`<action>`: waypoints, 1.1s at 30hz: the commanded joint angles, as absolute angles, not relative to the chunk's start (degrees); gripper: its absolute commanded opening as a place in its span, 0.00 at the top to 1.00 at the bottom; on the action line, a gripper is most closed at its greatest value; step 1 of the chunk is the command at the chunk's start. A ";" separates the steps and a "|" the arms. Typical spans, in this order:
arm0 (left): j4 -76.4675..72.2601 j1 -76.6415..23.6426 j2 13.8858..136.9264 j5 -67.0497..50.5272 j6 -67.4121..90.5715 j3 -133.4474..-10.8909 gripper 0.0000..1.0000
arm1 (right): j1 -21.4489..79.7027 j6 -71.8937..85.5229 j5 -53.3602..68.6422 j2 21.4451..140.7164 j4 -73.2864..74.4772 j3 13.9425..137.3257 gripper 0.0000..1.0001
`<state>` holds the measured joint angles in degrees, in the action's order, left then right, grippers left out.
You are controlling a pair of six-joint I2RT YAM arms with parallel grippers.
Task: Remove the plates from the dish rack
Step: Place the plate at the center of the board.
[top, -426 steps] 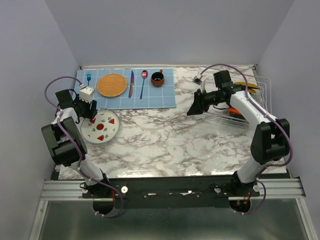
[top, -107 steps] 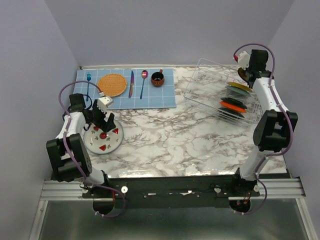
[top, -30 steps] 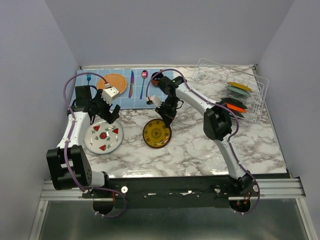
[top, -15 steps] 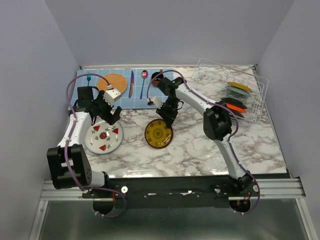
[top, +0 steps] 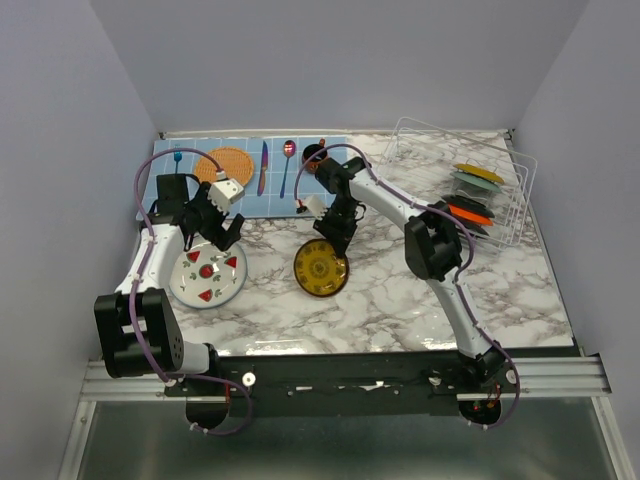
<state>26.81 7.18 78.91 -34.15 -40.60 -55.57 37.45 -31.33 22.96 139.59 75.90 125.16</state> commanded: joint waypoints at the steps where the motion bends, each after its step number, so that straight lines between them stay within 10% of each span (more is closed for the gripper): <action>1: 25.84 6.77 79.54 -33.57 -41.13 -54.40 0.01 | 37.97 -31.11 18.72 142.12 73.13 124.80 0.74; 33: 25.14 6.42 79.45 -33.31 -41.22 -53.17 0.01 | 37.97 -29.97 15.56 140.45 71.28 125.77 0.62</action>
